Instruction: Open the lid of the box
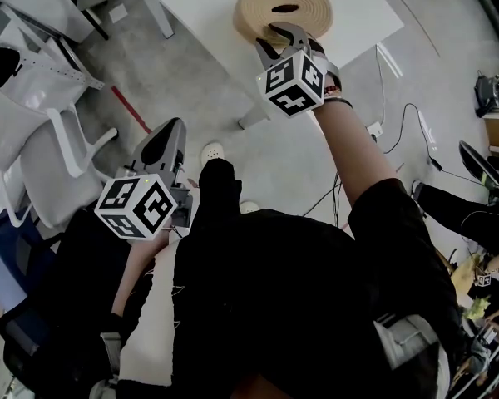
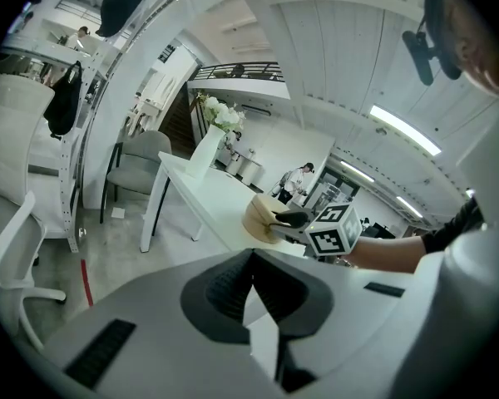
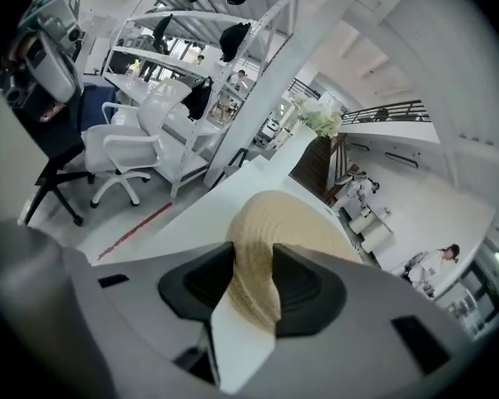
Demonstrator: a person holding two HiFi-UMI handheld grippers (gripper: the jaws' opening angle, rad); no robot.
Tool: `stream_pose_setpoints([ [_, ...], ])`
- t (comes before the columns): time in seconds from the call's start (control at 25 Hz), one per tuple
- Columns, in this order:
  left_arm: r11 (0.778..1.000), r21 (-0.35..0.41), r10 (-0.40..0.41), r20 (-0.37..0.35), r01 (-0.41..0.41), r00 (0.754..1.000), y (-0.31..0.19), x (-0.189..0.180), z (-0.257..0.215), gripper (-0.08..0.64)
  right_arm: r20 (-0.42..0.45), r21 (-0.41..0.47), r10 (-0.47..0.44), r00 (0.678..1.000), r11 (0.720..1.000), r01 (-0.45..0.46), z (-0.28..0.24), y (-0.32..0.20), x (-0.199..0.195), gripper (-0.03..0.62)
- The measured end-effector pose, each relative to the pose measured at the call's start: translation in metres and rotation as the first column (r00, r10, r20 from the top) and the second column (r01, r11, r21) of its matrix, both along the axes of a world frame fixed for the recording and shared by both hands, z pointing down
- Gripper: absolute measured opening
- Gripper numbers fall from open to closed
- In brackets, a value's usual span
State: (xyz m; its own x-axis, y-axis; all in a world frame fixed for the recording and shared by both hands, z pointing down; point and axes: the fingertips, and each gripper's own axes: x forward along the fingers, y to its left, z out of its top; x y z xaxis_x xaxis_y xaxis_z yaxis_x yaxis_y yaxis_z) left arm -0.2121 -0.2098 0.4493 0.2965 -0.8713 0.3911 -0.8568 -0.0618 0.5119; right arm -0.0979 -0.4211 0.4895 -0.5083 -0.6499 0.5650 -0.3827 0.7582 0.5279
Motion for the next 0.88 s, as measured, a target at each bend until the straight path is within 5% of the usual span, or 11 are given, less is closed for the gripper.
stream_pose_setpoints([
  [0.32,1.000,0.010,0.002,-0.015,-0.002,1.000,0.0024,0.0006,-0.0010,0.011,-0.051,0.051,0.026,0.998,0.998,-0.024,0.0044,0.0008,-0.0018,0.143],
  [0.88,1.000,0.011,-0.021,-0.008,0.021,1.000,0.0026,-0.0067,-0.0056,0.011,0.021,-0.147,0.024,0.999,0.989,-0.021,0.0009,-0.0027,-0.0037,0.123],
])
